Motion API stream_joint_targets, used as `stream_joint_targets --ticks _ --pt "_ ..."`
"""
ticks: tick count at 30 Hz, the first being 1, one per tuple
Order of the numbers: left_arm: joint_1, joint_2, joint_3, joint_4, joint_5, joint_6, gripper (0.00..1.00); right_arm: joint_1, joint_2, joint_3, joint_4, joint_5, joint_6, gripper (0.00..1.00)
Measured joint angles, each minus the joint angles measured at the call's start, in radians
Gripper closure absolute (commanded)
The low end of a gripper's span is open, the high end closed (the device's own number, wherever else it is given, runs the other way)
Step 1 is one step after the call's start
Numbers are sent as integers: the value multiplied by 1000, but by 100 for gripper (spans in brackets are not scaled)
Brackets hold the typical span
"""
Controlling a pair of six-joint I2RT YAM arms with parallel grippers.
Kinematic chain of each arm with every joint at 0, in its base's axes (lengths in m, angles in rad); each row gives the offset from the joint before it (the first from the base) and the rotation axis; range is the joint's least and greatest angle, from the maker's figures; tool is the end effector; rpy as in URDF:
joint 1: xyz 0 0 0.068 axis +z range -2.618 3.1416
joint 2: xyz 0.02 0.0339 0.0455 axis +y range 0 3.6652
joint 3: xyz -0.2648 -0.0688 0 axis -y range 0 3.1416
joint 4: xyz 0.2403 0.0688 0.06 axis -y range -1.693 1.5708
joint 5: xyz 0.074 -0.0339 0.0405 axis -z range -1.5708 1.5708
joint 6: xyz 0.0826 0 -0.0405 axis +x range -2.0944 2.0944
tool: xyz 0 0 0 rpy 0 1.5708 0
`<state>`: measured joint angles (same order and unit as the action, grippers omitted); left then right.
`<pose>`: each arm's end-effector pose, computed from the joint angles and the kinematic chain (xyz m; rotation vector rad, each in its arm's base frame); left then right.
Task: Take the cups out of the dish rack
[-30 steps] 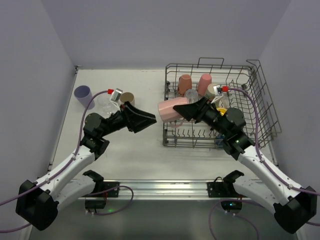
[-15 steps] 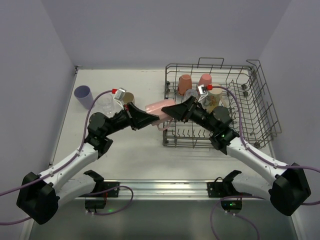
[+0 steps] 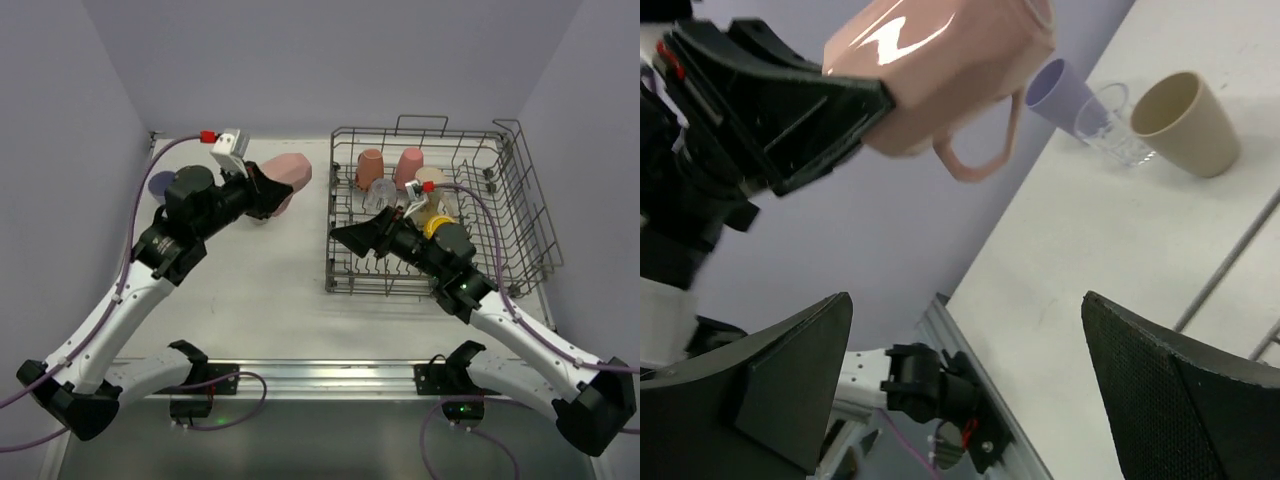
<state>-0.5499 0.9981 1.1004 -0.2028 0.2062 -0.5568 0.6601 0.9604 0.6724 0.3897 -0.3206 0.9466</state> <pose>0.2158 -0.1521 0.4047 0.1589 1.7638 -0.9931 0.1952 0.1844 0.3352 -0.0568 1.6749 1.4997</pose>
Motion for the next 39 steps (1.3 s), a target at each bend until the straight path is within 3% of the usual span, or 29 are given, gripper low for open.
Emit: stream_joint_targets --ticks 7,16,29,39 --pt "0 274 327 -324 -187 213 100 0 -198 0 -257 144 -169 1" --pt "0 578 484 -545 -277 290 100 0 -320 0 -468 252 -294 1" --pt "-27 873 752 -636 -336 315 100 0 -360 0 -525 251 -353 1" --pt "-29 1034 829 -692 -377 314 100 0 -402 0 -554 251 -392 1"
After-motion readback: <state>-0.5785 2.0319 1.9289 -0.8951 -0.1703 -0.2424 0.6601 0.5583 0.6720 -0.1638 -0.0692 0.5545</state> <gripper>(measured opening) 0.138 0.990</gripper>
